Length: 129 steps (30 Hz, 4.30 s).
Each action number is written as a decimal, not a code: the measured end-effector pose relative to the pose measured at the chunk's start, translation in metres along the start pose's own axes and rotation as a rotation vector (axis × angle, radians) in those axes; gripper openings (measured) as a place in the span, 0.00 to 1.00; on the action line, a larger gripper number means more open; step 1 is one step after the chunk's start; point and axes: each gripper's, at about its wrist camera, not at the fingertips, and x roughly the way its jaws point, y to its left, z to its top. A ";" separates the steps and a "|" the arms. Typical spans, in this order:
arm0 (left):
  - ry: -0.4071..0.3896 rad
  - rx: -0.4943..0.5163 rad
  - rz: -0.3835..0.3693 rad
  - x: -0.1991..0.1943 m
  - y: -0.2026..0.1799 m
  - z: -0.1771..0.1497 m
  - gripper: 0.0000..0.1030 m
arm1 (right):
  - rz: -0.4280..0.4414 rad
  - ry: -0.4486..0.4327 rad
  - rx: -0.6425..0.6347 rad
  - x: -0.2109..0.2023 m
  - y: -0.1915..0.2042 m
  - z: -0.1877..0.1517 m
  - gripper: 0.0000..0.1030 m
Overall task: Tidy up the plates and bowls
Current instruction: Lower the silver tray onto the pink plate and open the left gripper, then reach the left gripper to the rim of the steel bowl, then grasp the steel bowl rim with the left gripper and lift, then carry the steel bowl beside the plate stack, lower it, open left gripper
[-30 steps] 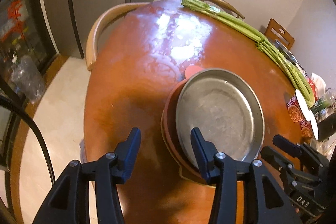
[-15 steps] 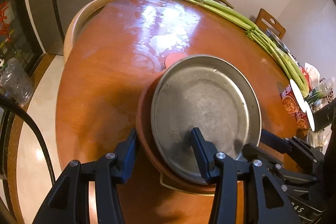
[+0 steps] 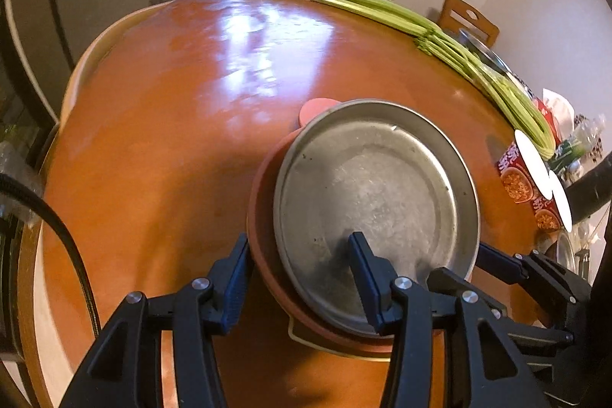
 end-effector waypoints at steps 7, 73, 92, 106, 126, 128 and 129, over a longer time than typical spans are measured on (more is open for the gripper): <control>0.003 0.047 -0.004 0.018 -0.035 0.018 0.50 | -0.042 -0.015 0.060 -0.007 -0.033 0.002 0.50; 0.056 0.476 -0.191 0.027 -0.322 -0.069 0.53 | -0.349 -0.120 0.333 -0.174 -0.255 -0.140 0.55; 0.081 0.527 -0.181 0.043 -0.342 -0.076 0.49 | -0.307 -0.117 0.307 -0.164 -0.252 -0.139 0.38; 0.056 0.462 -0.154 0.026 -0.304 -0.068 0.49 | -0.280 -0.117 0.237 -0.158 -0.220 -0.125 0.38; 0.032 0.411 -0.106 0.010 -0.242 -0.068 0.49 | -0.232 -0.071 0.146 -0.126 -0.163 -0.104 0.39; 0.032 0.415 -0.106 0.010 -0.241 -0.068 0.49 | -0.234 -0.066 0.147 -0.124 -0.162 -0.104 0.39; 0.033 0.415 -0.106 0.011 -0.241 -0.068 0.49 | -0.235 -0.063 0.148 -0.123 -0.162 -0.103 0.39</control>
